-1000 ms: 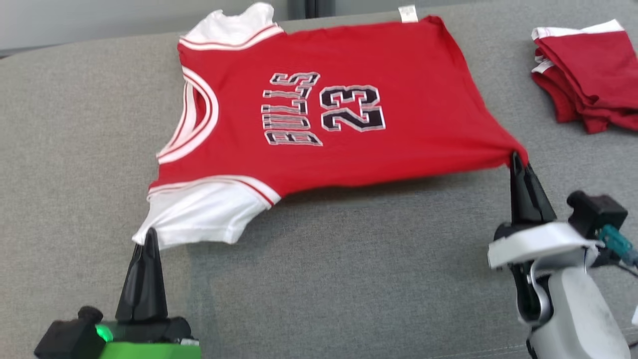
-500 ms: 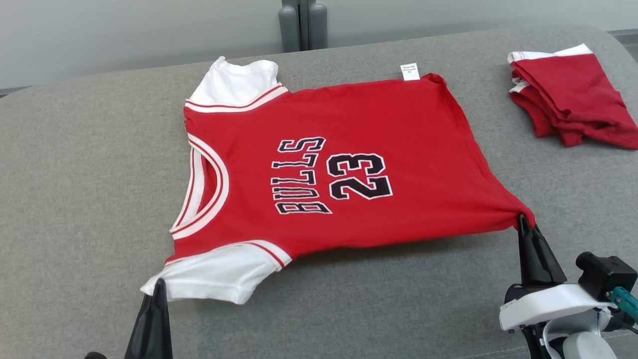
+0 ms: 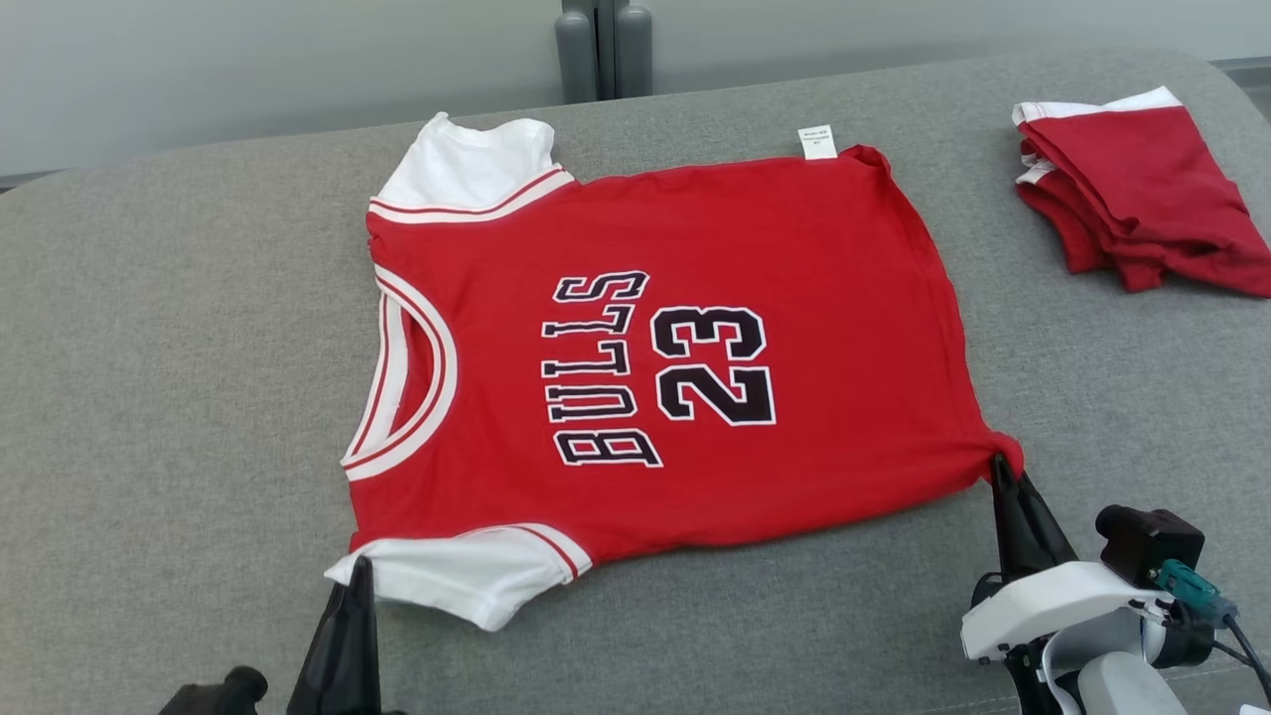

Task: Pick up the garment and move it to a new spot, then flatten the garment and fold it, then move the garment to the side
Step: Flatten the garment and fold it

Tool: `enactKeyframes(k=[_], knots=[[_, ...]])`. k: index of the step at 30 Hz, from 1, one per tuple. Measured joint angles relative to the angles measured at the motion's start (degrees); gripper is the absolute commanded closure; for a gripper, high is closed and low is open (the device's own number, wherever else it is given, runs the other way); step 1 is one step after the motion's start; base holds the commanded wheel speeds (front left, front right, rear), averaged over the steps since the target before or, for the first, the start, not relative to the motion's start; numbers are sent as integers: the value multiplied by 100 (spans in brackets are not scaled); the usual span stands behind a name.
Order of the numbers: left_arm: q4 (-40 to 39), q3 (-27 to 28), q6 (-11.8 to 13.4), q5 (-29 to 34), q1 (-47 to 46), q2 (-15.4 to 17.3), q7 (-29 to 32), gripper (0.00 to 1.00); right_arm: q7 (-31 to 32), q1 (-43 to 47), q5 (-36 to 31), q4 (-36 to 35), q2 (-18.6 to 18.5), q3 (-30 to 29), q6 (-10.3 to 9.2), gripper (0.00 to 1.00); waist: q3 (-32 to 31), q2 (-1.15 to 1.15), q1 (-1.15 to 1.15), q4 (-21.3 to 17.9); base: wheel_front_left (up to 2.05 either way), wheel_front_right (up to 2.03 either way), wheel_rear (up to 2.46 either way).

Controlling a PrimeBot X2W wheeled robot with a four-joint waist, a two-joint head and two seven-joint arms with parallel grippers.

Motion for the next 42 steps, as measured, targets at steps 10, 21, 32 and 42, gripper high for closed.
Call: enactKeyframes(k=[10,21,32,42], knots=[[851,-53,-145,-20,-1377,37,-115,100,-103,-649,122,502,1,-13,0,100,193,0,0,17,0,0,0],[1983,-60,-233,109,-3293,59,-371,100,-127,-1780,7,938,1,-183,0,100,718,0,0,-67,0,0,0],[3010,145,-302,301,-4341,9,-482,100,-127,-2414,27,1386,2,-21,0,72,1235,0,0,-160,0,0,0],[2969,254,-409,456,-4579,-74,-483,0,-127,-2486,35,1202,1,-49,0,0,1272,0,0,-206,0,0,0]])
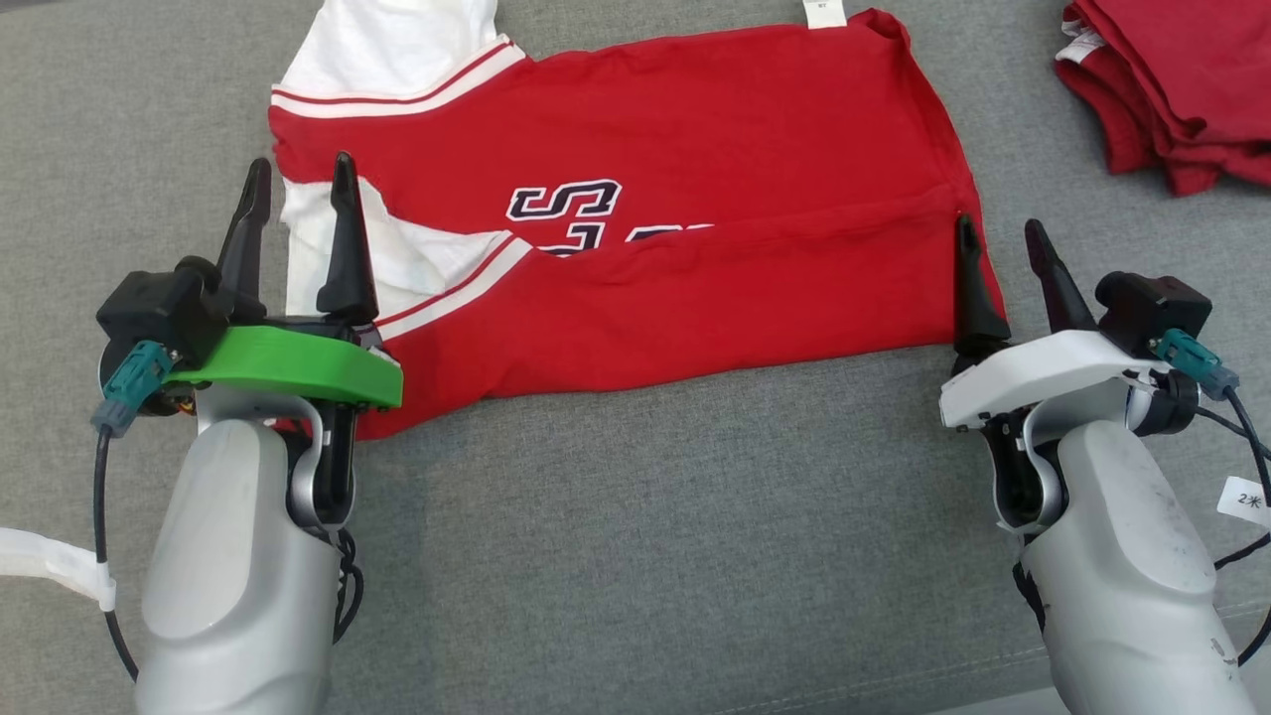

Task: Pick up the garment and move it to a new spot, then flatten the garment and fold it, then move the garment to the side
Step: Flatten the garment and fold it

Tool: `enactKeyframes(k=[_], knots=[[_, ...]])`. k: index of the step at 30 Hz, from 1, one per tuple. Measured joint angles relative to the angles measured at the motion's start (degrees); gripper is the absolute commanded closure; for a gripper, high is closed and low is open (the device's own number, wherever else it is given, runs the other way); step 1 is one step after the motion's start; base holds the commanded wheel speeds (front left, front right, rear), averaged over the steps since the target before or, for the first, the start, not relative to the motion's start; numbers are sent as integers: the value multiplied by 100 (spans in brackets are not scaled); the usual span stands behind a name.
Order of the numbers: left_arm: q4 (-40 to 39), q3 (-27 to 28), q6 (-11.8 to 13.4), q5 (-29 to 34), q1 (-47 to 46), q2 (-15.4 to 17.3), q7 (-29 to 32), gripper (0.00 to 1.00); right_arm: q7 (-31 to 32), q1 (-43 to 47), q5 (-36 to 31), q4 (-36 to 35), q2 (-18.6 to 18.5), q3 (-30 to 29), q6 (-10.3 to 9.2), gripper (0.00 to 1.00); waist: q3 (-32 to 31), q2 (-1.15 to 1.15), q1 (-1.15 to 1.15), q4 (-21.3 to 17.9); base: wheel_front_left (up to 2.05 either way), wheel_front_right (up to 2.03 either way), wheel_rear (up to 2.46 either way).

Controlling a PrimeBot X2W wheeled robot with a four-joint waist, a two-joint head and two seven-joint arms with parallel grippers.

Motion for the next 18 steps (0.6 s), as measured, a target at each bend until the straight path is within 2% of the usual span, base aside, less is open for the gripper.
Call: enactKeyframes(k=[4,10,15,18], knots=[[-245,21,-15,-3,73,-36,-7,0,-2,107,-8,-296,0,-46,0,0,-65,0,0,10,0,0,0],[-726,-11,-18,-314,832,-36,-9,0,-5,637,-127,-703,0,-182,0,0,-276,0,0,57,0,0,0],[-734,110,-2,-441,1638,164,-7,0,-5,1117,-334,-771,-1,-268,0,0,-507,0,0,106,0,0,0],[-733,188,123,-550,1993,201,282,0,-5,1295,-380,-779,-1,-268,0,0,-646,0,0,130,0,0,0]])
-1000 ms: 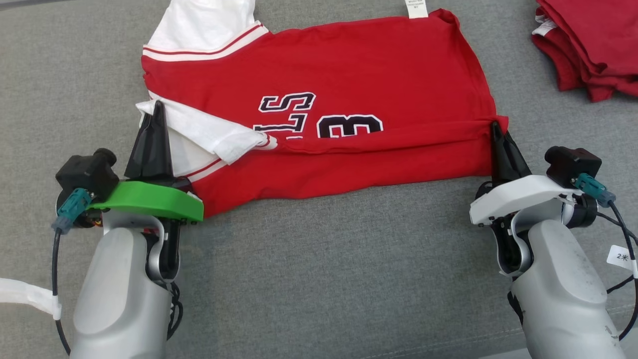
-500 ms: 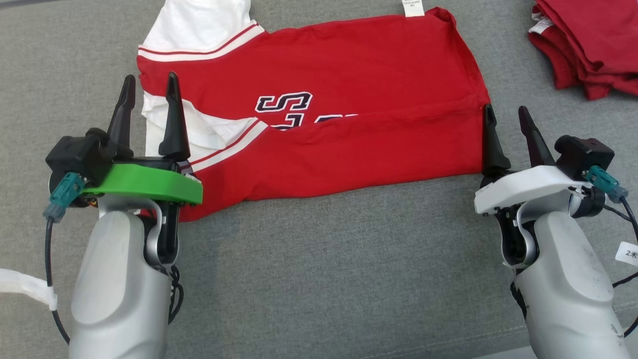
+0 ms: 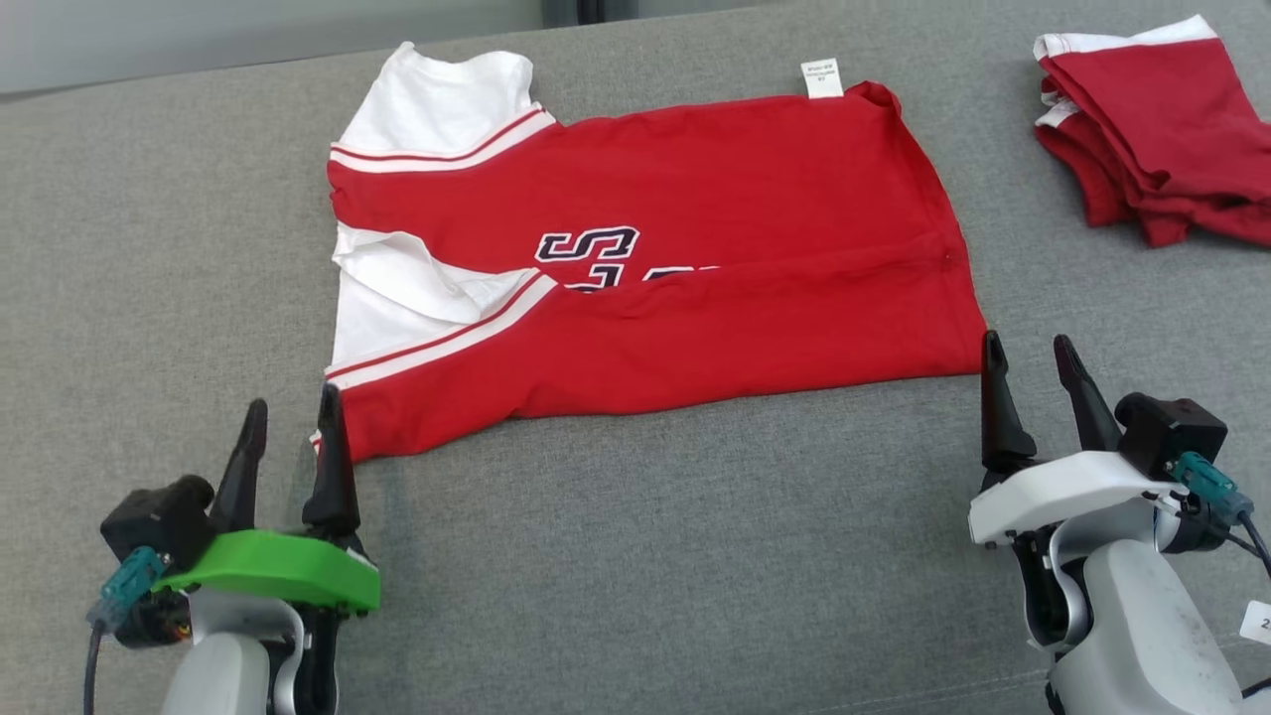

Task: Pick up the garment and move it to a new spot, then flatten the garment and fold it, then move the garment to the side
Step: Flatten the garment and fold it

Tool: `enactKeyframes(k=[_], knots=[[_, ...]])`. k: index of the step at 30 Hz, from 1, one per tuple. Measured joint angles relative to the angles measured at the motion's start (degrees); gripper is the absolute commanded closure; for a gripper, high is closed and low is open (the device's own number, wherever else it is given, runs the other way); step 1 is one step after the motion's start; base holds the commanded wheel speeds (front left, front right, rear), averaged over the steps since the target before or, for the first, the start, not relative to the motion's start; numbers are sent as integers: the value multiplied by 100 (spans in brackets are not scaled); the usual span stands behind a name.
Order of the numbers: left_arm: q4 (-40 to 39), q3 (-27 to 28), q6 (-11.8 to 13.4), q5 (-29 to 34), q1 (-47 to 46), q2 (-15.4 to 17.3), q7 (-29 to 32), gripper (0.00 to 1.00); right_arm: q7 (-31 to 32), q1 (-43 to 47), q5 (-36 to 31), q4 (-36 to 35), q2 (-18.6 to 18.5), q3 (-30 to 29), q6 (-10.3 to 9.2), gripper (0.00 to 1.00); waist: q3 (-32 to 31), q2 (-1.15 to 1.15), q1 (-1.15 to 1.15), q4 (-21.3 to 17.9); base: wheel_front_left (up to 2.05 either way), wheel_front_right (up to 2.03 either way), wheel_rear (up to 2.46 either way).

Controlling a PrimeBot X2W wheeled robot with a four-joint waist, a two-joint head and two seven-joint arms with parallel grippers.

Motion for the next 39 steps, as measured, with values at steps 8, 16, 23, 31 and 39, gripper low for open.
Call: enactKeyframes(k=[8,16,23,31,39], knots=[[-146,-38,365,-265,340,25,1268,0,126,155,-49,-65,1,96,0,0,-159,0,0,16,0,0,0],[-1,123,699,-589,126,-5,1835,0,264,144,-16,-119,2,282,0,0,2,0,0,-148,0,0,0],[24,-43,506,-634,59,-32,1771,100,316,-118,-13,380,1,189,0,0,119,0,0,-181,0,0,0],[-93,-66,481,-627,54,-43,1562,100,321,-545,22,1103,2,51,0,0,77,0,0,-2,0,0,0],[-242,-213,433,-576,168,-69,1390,100,344,-854,4,1884,-2,30,0,95,-21,0,0,156,0,0,0]])
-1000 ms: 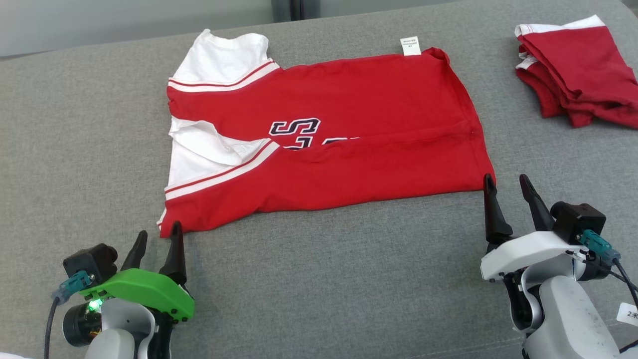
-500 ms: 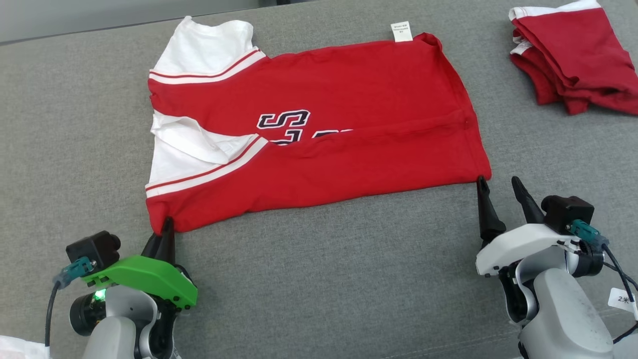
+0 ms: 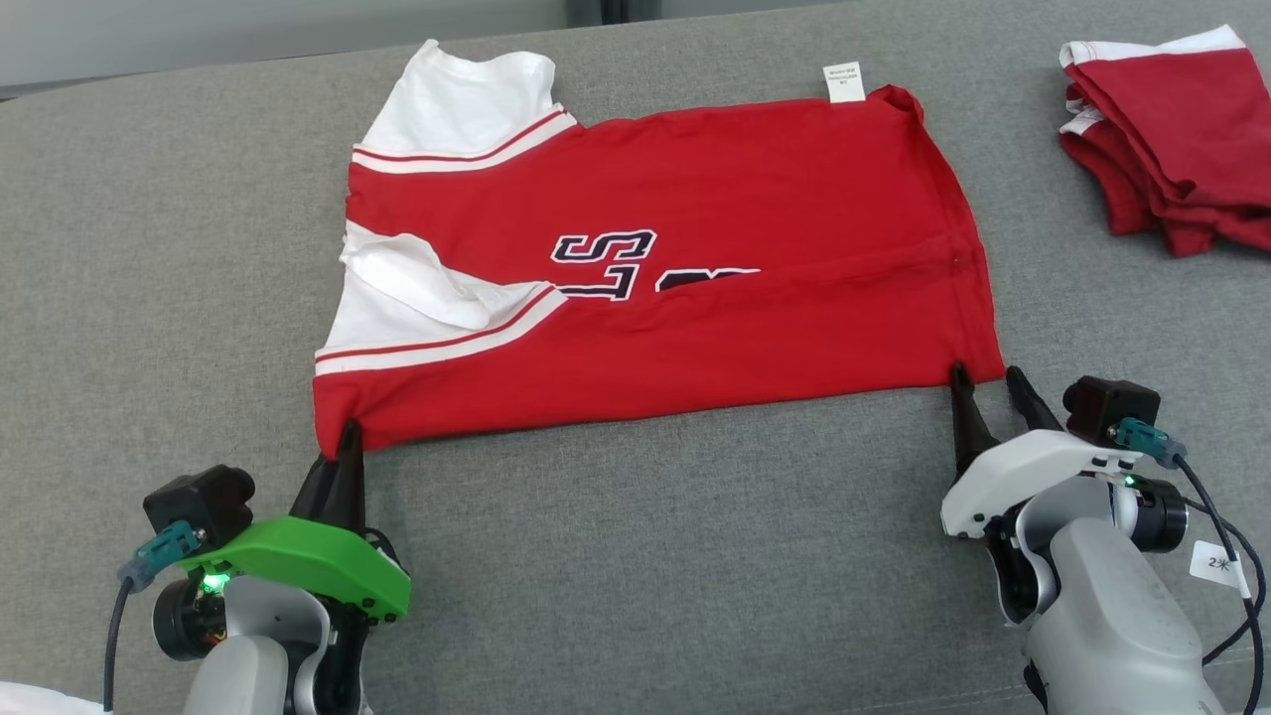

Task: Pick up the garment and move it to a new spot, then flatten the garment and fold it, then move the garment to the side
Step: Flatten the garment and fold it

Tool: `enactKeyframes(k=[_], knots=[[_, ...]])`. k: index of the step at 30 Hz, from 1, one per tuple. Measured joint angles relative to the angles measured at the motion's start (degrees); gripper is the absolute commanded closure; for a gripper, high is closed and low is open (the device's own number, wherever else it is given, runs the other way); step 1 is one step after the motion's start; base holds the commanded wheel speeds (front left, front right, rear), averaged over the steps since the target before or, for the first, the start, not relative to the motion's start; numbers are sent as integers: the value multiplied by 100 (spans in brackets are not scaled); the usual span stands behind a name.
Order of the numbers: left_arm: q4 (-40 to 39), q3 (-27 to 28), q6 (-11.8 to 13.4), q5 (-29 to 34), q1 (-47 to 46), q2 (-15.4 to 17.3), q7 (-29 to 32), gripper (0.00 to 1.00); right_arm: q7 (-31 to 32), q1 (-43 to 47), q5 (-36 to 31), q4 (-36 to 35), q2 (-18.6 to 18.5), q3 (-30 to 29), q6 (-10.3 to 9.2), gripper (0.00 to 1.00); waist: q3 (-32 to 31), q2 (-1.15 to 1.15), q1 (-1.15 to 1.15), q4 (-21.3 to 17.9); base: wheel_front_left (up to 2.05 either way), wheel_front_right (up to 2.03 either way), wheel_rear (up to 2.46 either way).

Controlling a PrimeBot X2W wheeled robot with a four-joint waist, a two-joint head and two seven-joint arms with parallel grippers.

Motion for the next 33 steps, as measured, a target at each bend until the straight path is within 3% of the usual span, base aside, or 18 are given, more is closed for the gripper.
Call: enactKeyframes(k=[1,9,15,22,27,33], knots=[[-38,-22,-3,-1,23,-11,-34,100,-16,-15,14,65,0,-5,0,100,-21,0,0,9,0,0,0],[-679,-77,2,11,173,-27,-197,100,-240,-135,-36,-185,7,-59,0,100,-208,0,0,24,0,0,0],[-1682,-121,84,56,599,31,-127,100,-187,119,-224,-1202,4,-149,0,100,-328,0,0,-3,0,0,0],[-2737,-110,371,82,1855,152,179,100,625,1508,-131,-2892,7,-225,0,100,-326,0,0,-28,0,0,0],[-2714,-82,513,-65,2423,102,292,100,1043,2331,96,-3582,9,-345,1,100,-276,0,0,-50,0,0,0],[-2173,-237,502,-169,2481,36,345,100,1127,2524,348,-3495,7,-308,0,100,-215,0,0,-95,0,0,0]])
